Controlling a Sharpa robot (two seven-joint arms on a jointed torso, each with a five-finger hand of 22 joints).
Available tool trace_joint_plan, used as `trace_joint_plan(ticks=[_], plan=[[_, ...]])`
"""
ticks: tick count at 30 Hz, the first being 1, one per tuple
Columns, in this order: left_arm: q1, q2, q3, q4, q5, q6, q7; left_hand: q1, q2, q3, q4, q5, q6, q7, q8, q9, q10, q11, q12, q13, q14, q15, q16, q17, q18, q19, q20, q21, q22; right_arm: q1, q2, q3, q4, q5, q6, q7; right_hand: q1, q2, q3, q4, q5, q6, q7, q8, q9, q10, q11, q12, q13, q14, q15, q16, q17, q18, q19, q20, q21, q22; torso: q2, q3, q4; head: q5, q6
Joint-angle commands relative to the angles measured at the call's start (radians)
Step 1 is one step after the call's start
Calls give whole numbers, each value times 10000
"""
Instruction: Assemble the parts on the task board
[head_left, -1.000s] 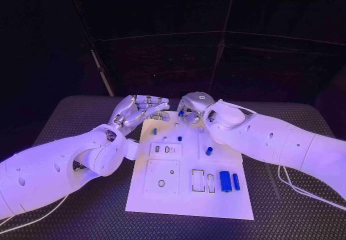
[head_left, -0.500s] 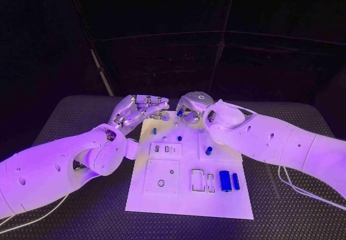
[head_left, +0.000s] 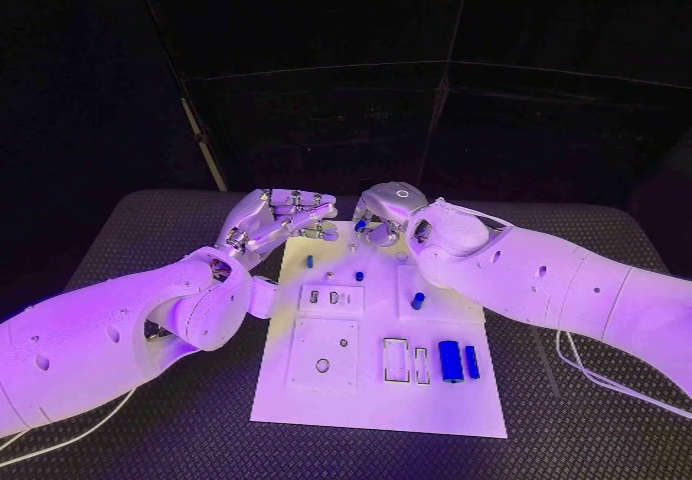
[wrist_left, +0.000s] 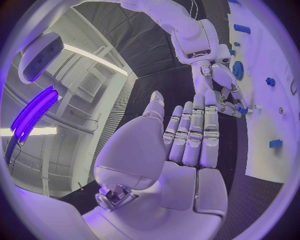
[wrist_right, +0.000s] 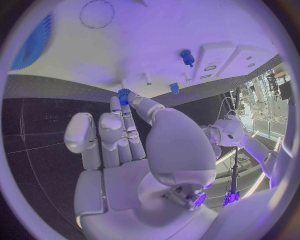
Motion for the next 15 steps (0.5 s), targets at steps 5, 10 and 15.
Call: trace_joint_plan(ticks=[5, 10, 15], plan=[[13, -6, 11, 11, 15, 109, 65, -6, 80, 4, -50, 1, -12, 65, -69, -15, -8, 59, -58, -14, 11, 66, -49, -16, 116, -63, 7, -52, -17, 19, 47, 4, -28, -246, 331, -219, -31, -86, -14, 47, -11, -63, -21, -26, -10, -75, 20, -43, -12, -67, -7, -79, -32, 0, -58, 1, -39, -26, 4, -1, 5, 17, -36], [14, -10, 11, 10, 15, 107, 63, -6, 80, 4, -50, 1, -12, 65, -69, -15, -8, 59, -58, -14, 11, 66, -49, -16, 116, -63, 7, -52, -17, 19, 63, 3, -33, -266, 430, -224, -24, -78, -8, 53, -10, -59, -24, -20, -7, -72, 17, -34, -8, -63, -7, -61, -1, -5, -45, 2, -32, -2, -3, -1, 10, 24, -46], [14, -14, 11, 12, 15, 108, 64, -6, 80, 4, -50, 1, -12, 65, -69, -15, -8, 59, -58, -14, 11, 66, -49, -16, 116, -63, 7, -52, -17, 19, 80, 3, -59, -282, 460, -232, -20, -74, -4, 55, -10, -55, -25, -17, -6, -67, 14, -28, -6, -63, -7, -60, 1, -3, -50, 3, -35, -9, -2, 3, 7, 30, -28]])
